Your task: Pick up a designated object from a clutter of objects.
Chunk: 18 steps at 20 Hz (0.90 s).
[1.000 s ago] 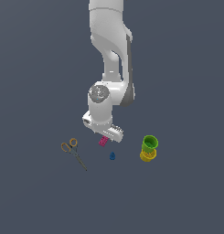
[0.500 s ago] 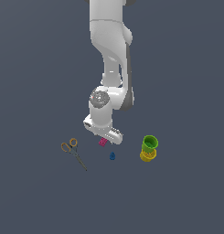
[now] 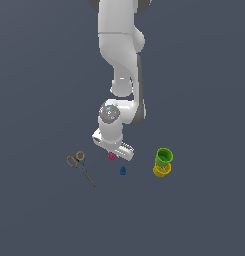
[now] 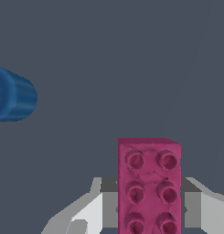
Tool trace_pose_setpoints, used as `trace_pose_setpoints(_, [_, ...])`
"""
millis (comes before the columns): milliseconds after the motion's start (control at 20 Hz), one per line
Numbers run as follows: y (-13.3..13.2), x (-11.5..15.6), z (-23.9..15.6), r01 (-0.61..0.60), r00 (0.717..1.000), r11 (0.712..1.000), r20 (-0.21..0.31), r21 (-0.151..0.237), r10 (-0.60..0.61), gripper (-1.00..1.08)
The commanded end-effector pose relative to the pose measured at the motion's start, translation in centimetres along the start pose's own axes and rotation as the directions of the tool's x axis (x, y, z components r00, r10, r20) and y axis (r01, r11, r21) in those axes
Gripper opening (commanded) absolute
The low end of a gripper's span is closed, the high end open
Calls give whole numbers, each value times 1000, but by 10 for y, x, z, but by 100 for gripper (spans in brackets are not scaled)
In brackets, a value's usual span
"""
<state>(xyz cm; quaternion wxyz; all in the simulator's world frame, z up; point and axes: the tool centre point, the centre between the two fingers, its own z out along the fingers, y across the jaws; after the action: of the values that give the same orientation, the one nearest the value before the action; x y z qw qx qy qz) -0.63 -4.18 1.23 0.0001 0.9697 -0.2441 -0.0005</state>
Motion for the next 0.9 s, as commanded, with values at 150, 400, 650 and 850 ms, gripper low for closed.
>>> trace_pose_setpoints(150, [0,0,0,0,1000,1000,-1,0,0,-100])
trace_pose_setpoints(400, [0,0,0,0,1000,1000,-1,0,0,-100])
trace_pose_setpoints(650, [0,0,-6,0,1000,1000,-1,0,0,-100])
trace_pose_setpoints(850, [1,-1,-19,0,1000,1000,-1,0,0,-100])
